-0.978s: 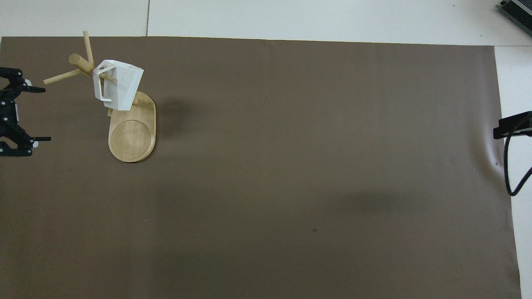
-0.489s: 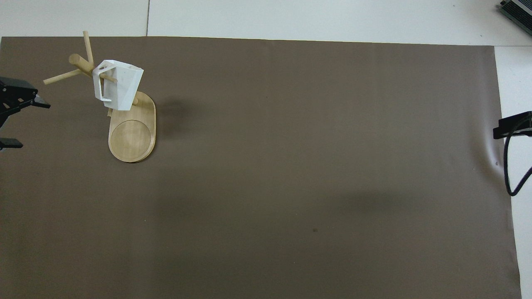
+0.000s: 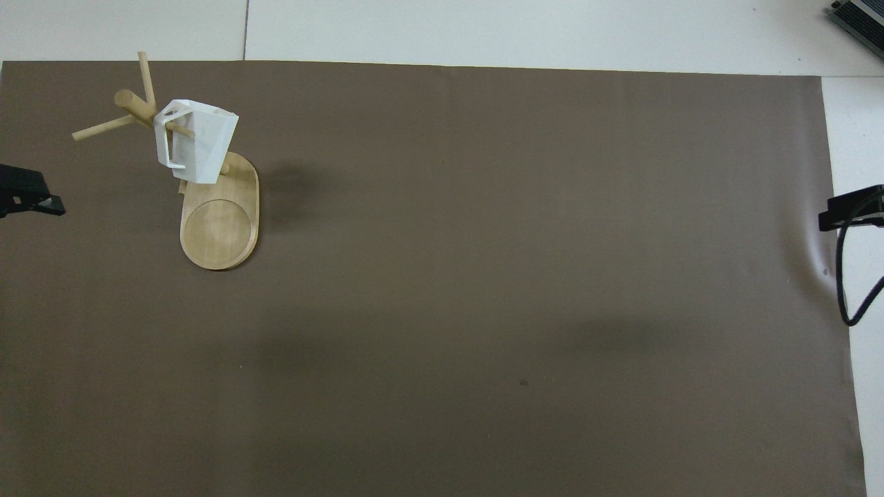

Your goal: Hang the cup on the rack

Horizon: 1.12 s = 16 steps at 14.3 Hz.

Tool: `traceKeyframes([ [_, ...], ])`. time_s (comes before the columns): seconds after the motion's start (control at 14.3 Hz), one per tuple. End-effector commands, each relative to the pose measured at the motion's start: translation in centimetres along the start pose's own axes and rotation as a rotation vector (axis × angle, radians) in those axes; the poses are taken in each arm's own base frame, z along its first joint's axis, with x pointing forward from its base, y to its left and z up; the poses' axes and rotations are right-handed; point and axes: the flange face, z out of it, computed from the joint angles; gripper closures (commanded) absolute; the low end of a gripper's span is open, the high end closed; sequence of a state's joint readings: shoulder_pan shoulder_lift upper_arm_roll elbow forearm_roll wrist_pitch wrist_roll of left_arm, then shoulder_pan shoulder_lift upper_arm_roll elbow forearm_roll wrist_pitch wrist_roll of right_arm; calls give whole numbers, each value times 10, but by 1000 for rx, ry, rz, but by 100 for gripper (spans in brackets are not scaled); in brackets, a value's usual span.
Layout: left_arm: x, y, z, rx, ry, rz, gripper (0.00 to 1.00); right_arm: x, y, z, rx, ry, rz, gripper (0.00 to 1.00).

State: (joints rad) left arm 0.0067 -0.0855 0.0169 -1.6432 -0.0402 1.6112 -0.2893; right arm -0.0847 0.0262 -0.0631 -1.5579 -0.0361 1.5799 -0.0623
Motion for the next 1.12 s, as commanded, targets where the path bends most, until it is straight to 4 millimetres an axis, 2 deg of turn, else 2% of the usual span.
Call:
traceKeyframes([
  [0.0,-4,5,-21,57,-18,118,0,-5,-2,-2,-3,9,13,0],
  [0.07,-5,5,-25,73,-27,134,0,-5,-2,-2,-3,7,13,0],
  [0.35,-10,14,-17,82,-45,281,0,-5,-2,-1,-3,7,13,0],
  [0.63,-6,18,2,53,38,292,0,-5,-2,-1,-3,7,13,0],
  [1.05,-14,22,6,33,3,302,0,-5,-2,-1,-3,7,13,0],
])
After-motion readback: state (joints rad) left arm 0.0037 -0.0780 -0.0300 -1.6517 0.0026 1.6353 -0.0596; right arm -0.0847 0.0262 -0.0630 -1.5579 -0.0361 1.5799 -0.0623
